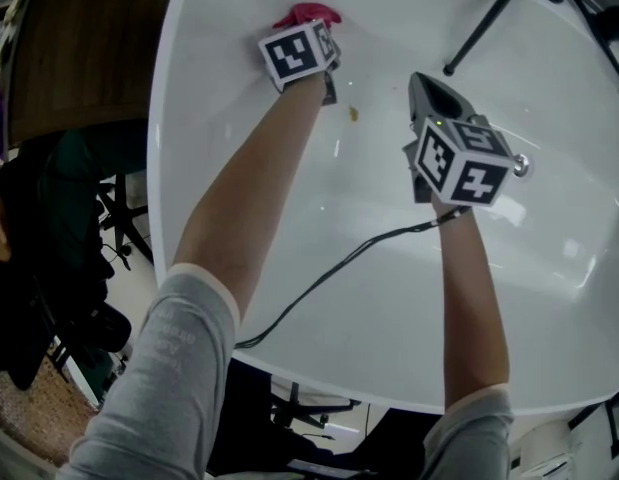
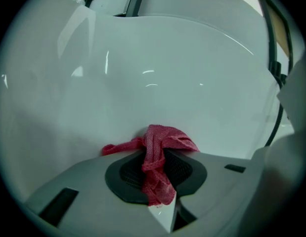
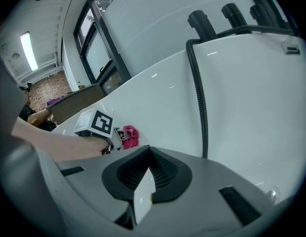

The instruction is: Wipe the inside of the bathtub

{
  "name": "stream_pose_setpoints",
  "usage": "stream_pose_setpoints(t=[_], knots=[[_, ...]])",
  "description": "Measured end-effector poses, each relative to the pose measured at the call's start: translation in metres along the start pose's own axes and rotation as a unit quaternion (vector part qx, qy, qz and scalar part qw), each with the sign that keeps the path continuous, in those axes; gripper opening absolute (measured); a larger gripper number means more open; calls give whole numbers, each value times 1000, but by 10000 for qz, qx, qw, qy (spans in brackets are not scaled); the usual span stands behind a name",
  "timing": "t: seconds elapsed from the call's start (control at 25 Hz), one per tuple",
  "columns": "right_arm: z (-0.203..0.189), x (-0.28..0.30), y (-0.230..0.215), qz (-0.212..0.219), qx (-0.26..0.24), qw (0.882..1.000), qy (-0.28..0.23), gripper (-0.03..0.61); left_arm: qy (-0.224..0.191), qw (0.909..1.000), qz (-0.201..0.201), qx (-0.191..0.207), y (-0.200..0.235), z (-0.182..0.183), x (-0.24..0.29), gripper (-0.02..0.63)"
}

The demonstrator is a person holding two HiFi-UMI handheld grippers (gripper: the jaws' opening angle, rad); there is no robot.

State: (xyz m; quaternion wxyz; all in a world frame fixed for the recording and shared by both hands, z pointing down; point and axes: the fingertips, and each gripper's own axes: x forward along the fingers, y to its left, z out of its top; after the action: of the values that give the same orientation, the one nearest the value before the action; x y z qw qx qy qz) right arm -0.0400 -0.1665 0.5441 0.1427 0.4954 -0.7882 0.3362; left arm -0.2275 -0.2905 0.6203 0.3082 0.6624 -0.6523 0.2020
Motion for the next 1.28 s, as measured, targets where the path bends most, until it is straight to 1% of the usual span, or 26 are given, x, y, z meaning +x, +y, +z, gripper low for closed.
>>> stream_pose_setpoints(t=[0.04,0.08,0.16,0.24,0.36,0.48,0.56,0.64,0.68,0.76,0.84,0.96,1.04,1.28], knots=[[-2,0,0,4,11,10000,11,9,-57,10000,51,22,1,2,1,80],[-4,0,0,18,10,10000,23,9,-18,10000,48,32,1,-1,4,78],[-10,1,-2,39,2,10000,49,9,234,9997,-62,33,-3,-16,12,78],[-14,3,-5,43,-2,10000,56,9,431,9989,-149,117,-6,-30,20,78],[-16,5,-11,39,-3,10000,3,9,594,9976,-243,262,-10,-45,29,78],[-24,6,-18,23,47,10000,-18,9,791,9961,-292,268,-13,-64,39,78],[-33,8,-23,9,83,10000,16,9,918,9946,-432,223,-20,-78,45,80],[-43,10,-27,3,120,9999,54,9,999,9930,-566,280,-27,-88,51,80],[-48,11,-29,5,142,9999,70,9,1023,9926,-559,349,-27,-92,53,80],[-58,12,-34,10,182,9998,95,9,1038,9923,-407,531,-21,-99,59,80],[-67,13,-38,-2,219,9997,115,9,1131,9911,-373,603,-19,-112,65,80],[-78,12,-45,-56,236,9996,148,9,1300,9882,-425,684,-19,-135,75,80],[-83,12,-50,-100,253,9995,161,9,1398,9856,-489,814,-19,-148,81,80],[-96,1,-77,-199,317,9991,183,9,1782,9738,-766,1185,-39,-193,98,80]])
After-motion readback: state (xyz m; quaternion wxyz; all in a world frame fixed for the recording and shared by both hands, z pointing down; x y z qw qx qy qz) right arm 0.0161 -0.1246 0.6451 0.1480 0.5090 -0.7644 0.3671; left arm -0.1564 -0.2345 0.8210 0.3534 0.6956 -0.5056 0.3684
